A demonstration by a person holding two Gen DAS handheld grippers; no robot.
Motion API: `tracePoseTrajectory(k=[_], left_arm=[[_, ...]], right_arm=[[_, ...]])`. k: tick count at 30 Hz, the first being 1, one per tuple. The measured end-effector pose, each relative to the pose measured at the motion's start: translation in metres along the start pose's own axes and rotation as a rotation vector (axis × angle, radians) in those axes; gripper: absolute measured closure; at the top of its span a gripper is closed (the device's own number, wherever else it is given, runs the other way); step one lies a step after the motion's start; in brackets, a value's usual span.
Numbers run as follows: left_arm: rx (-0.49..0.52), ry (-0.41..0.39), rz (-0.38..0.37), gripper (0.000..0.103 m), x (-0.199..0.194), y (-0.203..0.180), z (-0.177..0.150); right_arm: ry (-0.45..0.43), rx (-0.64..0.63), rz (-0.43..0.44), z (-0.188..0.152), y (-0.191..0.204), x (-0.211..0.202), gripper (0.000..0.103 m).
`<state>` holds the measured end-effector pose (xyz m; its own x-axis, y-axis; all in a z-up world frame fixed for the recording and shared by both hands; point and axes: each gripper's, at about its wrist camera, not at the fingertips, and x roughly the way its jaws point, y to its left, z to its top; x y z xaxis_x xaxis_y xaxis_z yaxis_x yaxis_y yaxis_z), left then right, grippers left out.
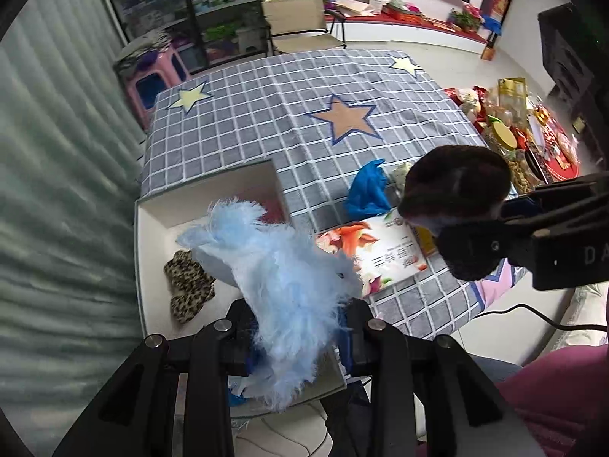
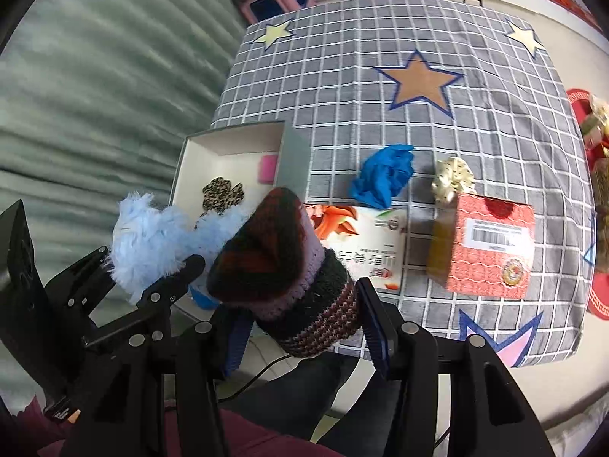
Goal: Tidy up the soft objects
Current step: 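Lift the fluffy item and knit hat and carry both toward the white box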
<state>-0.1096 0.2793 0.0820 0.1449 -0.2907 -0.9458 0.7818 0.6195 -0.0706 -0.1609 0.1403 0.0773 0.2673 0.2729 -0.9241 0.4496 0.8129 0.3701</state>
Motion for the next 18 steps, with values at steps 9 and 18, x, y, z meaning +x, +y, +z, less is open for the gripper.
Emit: tracePoseTrajectory(k=[9,18], left_arm=[[-0.036,0.005,-0.006,0.068,-0.001,0.010,-0.011],[-0.022,0.009,-0.017,0.068,0.000,0.013,-0.012]], right_arm=[[0.029,-0.050,-0.006,-0.001,0.021,0.011,0.049],[0.038,-0.053,-0.015,-0.002,0.028,0.016,0.049]])
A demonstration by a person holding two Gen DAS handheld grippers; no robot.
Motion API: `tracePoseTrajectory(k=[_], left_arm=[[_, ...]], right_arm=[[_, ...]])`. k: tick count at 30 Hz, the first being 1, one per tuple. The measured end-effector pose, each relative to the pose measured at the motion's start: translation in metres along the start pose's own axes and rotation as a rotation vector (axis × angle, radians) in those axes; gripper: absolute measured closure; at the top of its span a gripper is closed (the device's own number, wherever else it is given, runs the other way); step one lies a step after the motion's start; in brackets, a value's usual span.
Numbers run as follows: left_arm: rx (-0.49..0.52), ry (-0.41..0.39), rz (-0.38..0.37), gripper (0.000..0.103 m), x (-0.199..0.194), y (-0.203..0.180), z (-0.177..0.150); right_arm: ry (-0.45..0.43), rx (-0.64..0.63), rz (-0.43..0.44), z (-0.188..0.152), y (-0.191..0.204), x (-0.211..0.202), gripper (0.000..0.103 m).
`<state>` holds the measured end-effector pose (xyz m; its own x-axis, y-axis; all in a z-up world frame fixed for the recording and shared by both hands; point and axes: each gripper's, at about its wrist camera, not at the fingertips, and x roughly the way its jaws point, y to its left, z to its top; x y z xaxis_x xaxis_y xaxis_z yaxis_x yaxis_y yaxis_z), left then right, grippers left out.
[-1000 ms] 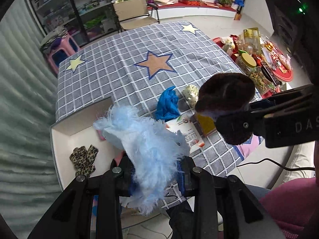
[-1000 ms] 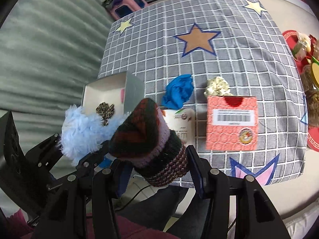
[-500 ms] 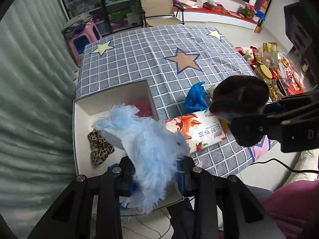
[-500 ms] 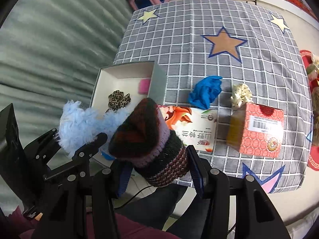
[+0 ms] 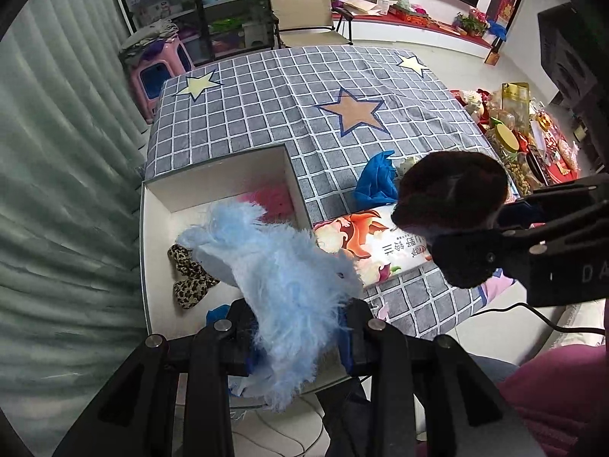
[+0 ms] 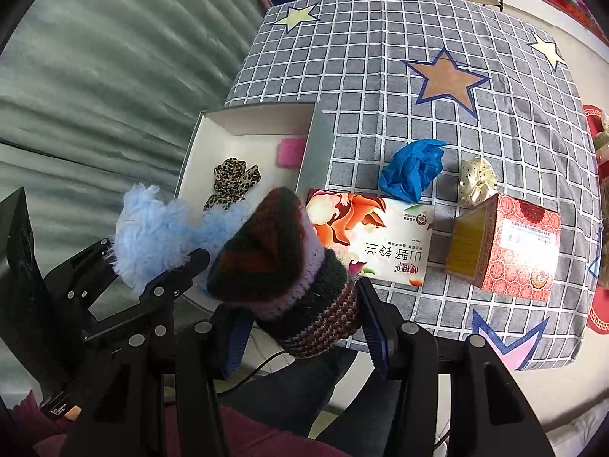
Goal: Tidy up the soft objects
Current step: 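Lift the fluffy item and knit hat and carry both toward the white box, then hold the fluffy item and knit hat over the box opening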
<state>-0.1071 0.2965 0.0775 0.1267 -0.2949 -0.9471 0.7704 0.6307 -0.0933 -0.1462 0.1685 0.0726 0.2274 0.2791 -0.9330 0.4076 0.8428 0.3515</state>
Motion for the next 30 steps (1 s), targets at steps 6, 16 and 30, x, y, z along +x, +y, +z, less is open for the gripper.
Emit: tracePoseTrajectory(k=[6,16,30], left_arm=[[0.013,0.004,-0.005,0.068,0.001,0.000,0.000],[-0.002,0.004,-0.004,0.068,0.000,0.006,-0.001],[-0.032,0.010,-0.002,0.068,0.002,0.019,-0.005]], right_arm=[[0.000,0.014,-0.003,-0.001,0.000,0.001,0.049],[0.005,0.010,-0.004,0.000,0.006,0.004,0.049],[0.023,-0.018,-0.008,0.005,0.016,0.012,0.049]])
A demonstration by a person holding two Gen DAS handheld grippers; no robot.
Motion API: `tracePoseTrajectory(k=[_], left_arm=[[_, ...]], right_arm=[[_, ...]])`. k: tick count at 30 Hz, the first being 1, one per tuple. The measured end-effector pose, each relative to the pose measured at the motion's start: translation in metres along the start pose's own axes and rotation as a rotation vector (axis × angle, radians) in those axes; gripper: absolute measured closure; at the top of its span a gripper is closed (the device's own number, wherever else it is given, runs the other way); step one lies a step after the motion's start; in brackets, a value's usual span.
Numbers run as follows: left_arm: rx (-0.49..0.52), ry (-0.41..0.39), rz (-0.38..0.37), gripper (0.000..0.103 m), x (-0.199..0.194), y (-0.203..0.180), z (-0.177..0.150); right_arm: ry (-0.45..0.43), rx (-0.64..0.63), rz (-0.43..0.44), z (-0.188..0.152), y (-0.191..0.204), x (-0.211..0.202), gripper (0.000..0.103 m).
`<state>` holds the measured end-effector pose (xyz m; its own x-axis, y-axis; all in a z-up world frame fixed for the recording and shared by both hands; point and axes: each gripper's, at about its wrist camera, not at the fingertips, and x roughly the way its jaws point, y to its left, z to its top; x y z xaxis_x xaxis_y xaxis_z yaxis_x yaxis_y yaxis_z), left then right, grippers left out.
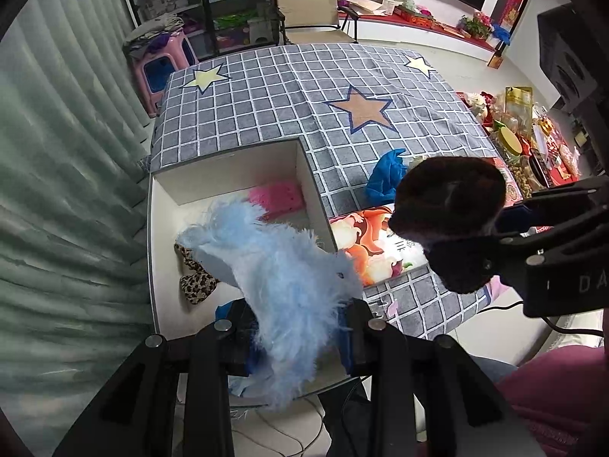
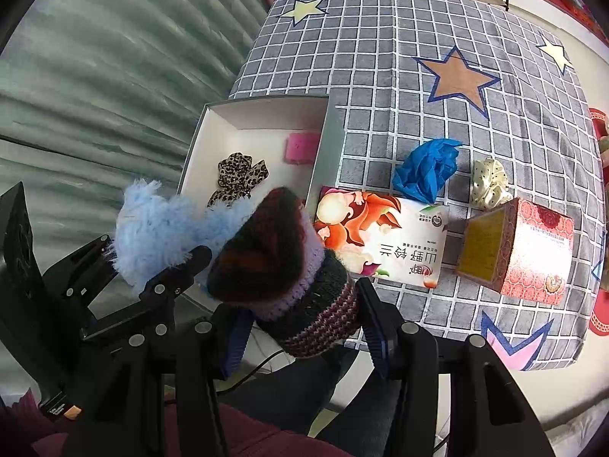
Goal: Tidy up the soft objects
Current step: 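Hold the fluffy item and knit hat over the box opening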
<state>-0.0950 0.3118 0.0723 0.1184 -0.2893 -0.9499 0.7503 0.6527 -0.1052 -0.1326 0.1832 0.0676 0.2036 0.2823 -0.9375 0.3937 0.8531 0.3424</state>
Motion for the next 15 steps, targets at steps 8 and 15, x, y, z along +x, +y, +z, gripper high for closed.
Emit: tracePoseTrajectory(k=[8,15], left_arm=[[-0.023,0.005,0.005,0.068,0.001,0.007,-0.003],[-0.060,0.016,0.009,0.068,0.003,0.017,-0.007]], right_arm=[[0.014,-0.021,0.002,0.003,0.006,0.005,0.049],[0.030,-0.037,0.002,0.006,0.009,0.009,0.049]])
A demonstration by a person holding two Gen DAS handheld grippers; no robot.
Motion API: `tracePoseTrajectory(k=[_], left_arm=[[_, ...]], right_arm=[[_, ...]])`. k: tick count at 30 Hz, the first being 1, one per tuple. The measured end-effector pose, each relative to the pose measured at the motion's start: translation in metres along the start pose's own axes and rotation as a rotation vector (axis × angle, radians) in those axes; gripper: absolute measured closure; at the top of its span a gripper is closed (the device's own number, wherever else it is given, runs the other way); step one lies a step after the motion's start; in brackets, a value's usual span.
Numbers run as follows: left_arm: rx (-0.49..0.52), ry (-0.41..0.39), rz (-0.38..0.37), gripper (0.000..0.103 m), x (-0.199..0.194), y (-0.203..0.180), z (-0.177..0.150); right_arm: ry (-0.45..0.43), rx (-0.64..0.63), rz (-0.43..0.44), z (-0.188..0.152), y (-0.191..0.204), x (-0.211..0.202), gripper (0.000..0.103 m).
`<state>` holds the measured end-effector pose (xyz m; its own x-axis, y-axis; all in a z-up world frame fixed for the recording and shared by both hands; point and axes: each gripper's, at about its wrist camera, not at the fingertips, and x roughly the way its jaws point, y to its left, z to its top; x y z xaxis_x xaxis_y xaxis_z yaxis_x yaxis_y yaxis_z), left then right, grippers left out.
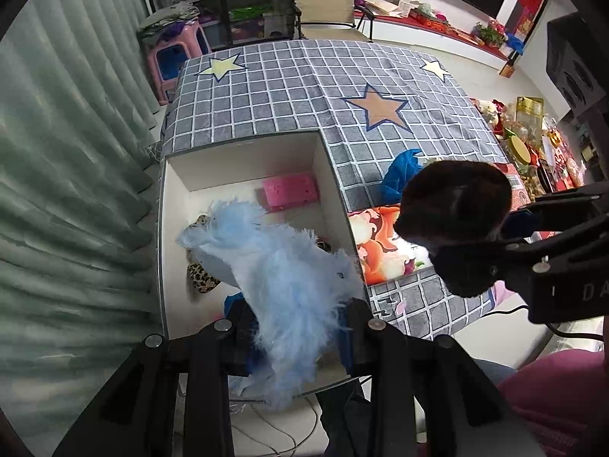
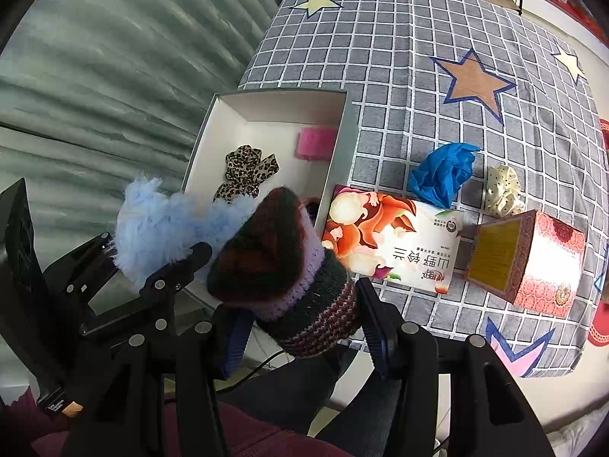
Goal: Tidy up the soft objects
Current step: 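Hold the fluffy item and knit hat over the box opening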
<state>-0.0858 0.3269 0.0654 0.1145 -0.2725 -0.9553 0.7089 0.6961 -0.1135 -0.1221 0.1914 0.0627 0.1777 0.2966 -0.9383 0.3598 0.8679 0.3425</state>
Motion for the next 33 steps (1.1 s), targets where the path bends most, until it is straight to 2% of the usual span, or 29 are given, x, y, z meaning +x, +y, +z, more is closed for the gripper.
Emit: tracePoseTrajectory(k=[33], left_arm=[[-0.141,0.034,0.024,0.068,0.002,0.036,-0.021]], right_arm=[[0.084,-0.129,0.006,0.017,0.039,0.030,0.049]])
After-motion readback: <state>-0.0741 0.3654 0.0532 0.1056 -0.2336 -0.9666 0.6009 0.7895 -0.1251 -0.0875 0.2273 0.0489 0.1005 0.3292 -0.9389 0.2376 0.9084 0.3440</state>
